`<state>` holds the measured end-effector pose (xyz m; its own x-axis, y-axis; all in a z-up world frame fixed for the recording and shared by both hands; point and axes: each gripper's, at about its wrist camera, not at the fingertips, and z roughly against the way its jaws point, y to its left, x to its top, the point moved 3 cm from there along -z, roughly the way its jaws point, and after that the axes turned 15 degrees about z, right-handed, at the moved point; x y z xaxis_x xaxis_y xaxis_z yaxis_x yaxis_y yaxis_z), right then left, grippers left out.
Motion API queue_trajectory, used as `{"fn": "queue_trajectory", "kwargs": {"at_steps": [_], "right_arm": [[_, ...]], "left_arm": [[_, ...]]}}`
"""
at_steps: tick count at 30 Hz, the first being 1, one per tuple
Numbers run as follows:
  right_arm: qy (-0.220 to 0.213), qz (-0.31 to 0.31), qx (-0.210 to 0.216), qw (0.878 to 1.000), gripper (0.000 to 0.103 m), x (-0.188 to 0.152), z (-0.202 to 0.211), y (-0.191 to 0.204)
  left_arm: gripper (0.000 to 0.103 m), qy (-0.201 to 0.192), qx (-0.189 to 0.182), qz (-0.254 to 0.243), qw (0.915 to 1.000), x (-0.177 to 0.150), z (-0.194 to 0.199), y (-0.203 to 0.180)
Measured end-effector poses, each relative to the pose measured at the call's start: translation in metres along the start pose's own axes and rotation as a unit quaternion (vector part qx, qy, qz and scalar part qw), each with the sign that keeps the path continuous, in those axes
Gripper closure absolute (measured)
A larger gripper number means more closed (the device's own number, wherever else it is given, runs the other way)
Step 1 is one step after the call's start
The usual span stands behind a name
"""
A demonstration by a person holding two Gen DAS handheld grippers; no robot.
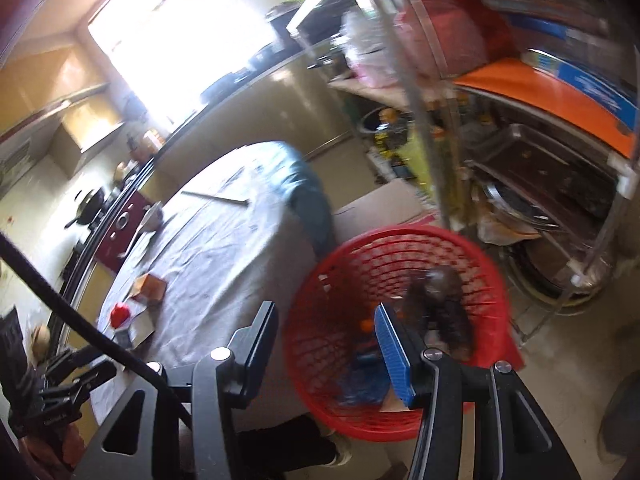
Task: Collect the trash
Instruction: 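Bring both tools back to the table, right tool toward the blue box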
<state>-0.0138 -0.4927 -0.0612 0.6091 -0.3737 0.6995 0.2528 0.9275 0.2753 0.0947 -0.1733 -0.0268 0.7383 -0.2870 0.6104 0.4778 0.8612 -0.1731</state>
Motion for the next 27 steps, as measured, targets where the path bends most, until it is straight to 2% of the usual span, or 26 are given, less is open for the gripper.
{"fn": "queue_trajectory", "kwargs": {"at_steps": [2,5,9,13,15,18,22,27], "right_arm": [[0.006,0.016,0.012,1.0,0.049,0.003,-0.009,0.02],[0.021,0.046,0.044,0.998,0.049,0.007,-0.029,0.061],[0.033,0.096,0.086,0.991,0.049,0.013,-0.053,0.124],[0.041,0.159,0.133,0.977,0.049,0.015,-0.071,0.197],[0.041,0.191,0.145,0.97,0.049,0.014,-0.075,0.227],[0.041,0.261,0.154,0.952,0.046,0.01,-0.082,0.271],[0.061,0.373,0.137,0.916,0.046,-0.008,-0.099,0.31],[0.074,0.484,0.093,0.867,0.045,-0.032,-0.122,0.335]], "left_arm": [[0.038,-0.011,0.026,0.038,0.9989,-0.008,0.014,0.038],[0.037,-0.023,0.063,0.103,0.9924,-0.02,0.034,0.098],[0.037,-0.046,0.108,0.173,0.9779,-0.029,0.054,0.164],[0.034,-0.055,0.116,0.225,0.9659,-0.037,0.062,0.201],[0.034,-0.05,0.111,0.238,0.9636,-0.041,0.06,0.211],[0.034,-0.032,0.092,0.254,0.9621,-0.046,0.05,0.212],[0.034,-0.014,0.073,0.281,0.9569,-0.051,0.04,0.22],[0.034,0.0,0.078,0.293,0.9529,-0.053,0.028,0.234]]}}
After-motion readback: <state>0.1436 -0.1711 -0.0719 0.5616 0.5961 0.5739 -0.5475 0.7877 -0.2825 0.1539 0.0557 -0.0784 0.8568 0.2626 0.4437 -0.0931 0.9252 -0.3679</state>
